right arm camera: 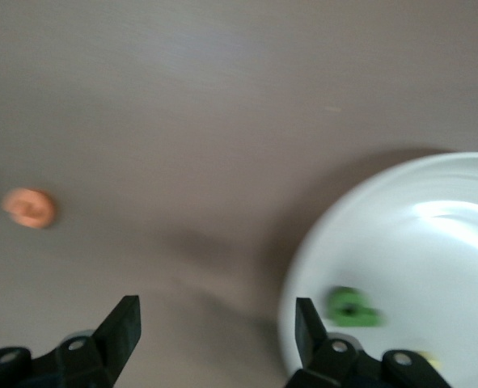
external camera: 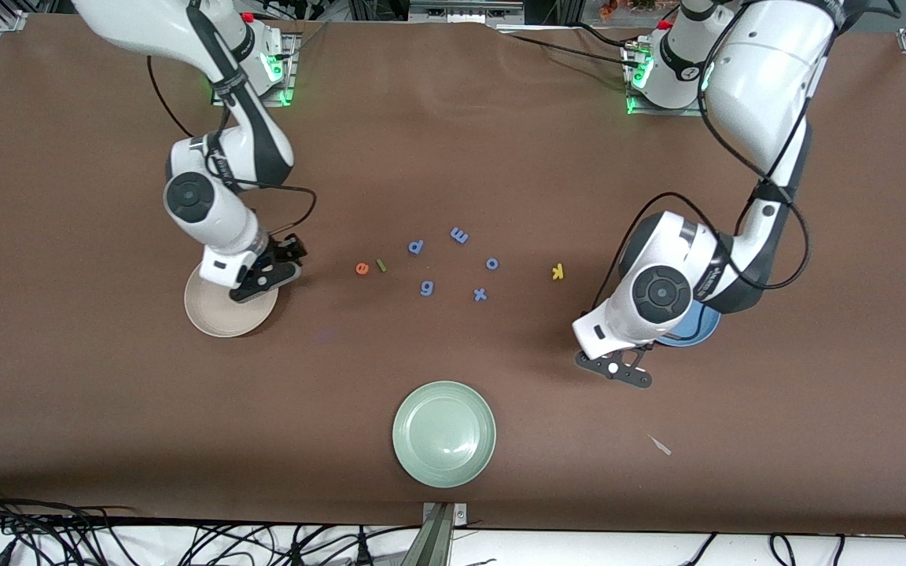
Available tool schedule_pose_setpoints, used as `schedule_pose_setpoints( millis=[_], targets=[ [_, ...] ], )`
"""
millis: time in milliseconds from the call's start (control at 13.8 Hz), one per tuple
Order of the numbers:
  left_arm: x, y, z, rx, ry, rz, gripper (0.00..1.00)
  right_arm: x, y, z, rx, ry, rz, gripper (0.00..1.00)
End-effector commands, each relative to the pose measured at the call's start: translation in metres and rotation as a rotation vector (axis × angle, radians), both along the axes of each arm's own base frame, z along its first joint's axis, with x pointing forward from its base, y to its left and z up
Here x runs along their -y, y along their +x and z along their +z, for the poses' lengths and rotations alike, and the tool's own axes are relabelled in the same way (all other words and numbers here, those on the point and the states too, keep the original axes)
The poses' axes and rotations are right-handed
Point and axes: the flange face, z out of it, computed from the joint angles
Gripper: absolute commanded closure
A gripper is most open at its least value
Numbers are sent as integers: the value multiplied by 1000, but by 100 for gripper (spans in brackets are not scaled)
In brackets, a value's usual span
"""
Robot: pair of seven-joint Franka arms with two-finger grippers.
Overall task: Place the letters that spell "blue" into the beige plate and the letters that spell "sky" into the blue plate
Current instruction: 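Grasp the orange e with the right gripper while the left drops the s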
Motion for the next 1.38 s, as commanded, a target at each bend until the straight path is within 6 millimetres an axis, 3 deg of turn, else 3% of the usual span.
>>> schedule_pose_setpoints(
  millis=[0,73,145,218,364,727,873,1091,1309],
  targets=[
    [-62,-27,8,-63,50,-53,77,-52,-12,3,-9,38,-98,14],
    [-71,-40,10,-76,57,-47,67,-63,-16,-2,-6,47,-109,14],
    [-73,-52,12,-73,59,-51,48,-71,-18,-7,8,58,-106,14],
    [-75,-62,11,-73,62,-53,1,-79,-20,-15,23,67,-96,14],
    [-78,-63,14,-67,60,-48,0,-95,-25,-34,62,91,-68,14],
    [-60,-65,21,-48,51,6,0,-98,-28,-55,82,94,-29,16],
    [-41,-70,13,-67,4,36,0,-105,-33,-58,88,98,-15,26],
    [-17,-76,-10,-81,-93,72,0,-106,-38,-69,100,106,1,48],
    [-5,-90,-34,-58,-109,112,0,-103,-37,-69,110,105,42,73]
  ],
)
